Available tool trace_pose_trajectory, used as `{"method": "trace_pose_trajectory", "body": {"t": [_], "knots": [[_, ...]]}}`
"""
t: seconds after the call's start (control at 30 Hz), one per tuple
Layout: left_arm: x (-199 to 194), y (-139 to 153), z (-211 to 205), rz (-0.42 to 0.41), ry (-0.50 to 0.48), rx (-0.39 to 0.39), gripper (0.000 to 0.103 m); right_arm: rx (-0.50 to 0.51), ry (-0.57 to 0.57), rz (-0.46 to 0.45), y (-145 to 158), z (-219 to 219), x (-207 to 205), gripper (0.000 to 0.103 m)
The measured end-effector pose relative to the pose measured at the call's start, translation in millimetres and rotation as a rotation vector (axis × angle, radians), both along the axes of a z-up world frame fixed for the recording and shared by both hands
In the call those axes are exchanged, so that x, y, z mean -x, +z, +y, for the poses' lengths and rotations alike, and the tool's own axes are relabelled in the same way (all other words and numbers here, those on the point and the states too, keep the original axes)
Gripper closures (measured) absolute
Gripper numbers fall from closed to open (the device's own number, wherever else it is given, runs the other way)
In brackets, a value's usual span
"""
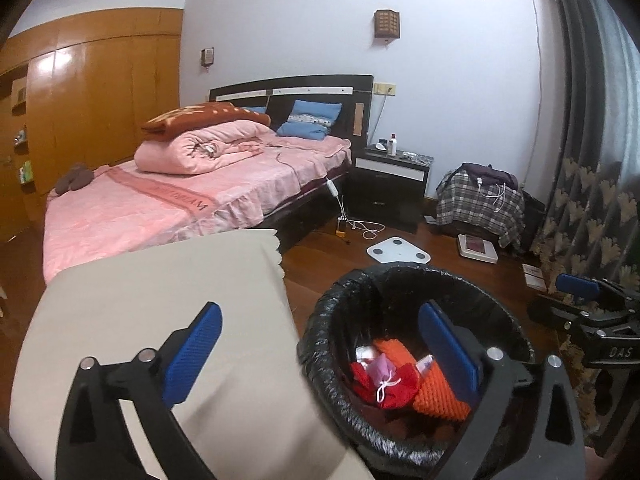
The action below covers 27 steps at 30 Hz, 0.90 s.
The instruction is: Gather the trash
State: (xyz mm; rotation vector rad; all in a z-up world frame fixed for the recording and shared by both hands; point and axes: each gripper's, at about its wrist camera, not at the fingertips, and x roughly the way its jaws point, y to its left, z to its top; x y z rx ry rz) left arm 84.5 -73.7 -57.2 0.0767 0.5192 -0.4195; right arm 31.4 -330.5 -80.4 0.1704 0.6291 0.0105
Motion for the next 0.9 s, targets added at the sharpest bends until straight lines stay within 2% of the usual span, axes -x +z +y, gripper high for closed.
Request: {"method": "trace_pose_trajectory", "body": {"t": [0.23,0.5,0.9], "knots": [[24,17,7,-0.038,0.014,-0.018,0.006,0.001,0.026,-0.024,21,18,11,0.006],[40,35,18,-0.066,0.032,0.007,0.006,0.022,0.045,-0.059,41,32,24,0.006],[56,46,22,-0.099,0.040,0.016,0.006,0.036,0.059,-0.082,50,41,32,0.006]]}}
